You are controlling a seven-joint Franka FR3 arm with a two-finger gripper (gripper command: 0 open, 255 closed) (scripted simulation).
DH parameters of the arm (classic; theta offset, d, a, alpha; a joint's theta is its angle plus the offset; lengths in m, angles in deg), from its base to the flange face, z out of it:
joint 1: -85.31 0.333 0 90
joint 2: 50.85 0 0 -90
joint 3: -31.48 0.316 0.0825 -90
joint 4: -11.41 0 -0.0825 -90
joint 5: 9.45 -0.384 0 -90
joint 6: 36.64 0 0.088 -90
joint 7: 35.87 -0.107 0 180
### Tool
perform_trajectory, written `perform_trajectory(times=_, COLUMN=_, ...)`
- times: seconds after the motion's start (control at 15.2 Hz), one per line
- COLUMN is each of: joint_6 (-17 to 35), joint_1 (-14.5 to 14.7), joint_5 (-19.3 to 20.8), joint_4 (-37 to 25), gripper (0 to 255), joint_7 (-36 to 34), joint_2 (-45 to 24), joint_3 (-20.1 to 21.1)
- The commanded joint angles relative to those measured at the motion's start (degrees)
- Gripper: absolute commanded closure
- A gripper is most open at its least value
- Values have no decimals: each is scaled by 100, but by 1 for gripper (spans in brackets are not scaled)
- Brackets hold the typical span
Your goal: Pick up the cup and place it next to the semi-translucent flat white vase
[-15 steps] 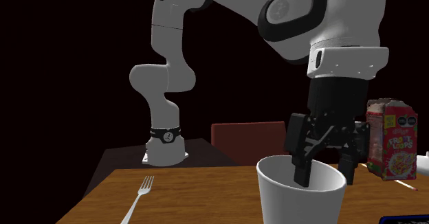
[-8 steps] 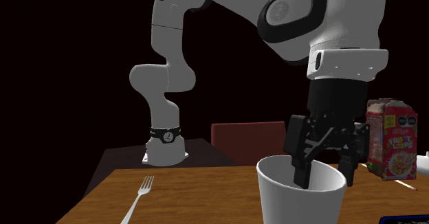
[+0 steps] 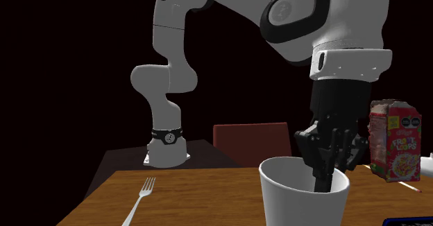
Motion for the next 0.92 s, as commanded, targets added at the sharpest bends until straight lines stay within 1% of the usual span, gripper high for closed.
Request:
perform_trajectory(times=0.0, joint_6=1, joint_1=-1, joint_5=0, joint_4=2, gripper=255, joint_7=1, joint_2=-2, joint_3=-1)
perform_trajectory(times=0.07, joint_6=1, joint_1=0, joint_5=0, joint_4=1, gripper=255, joint_7=0, joint_2=-2, joint_3=-1)
perform_trajectory(times=0.86, joint_6=-761, joint_1=-49, joint_5=-274, joint_4=-287, gripper=255, joint_7=260, joint_2=512, joint_3=87)
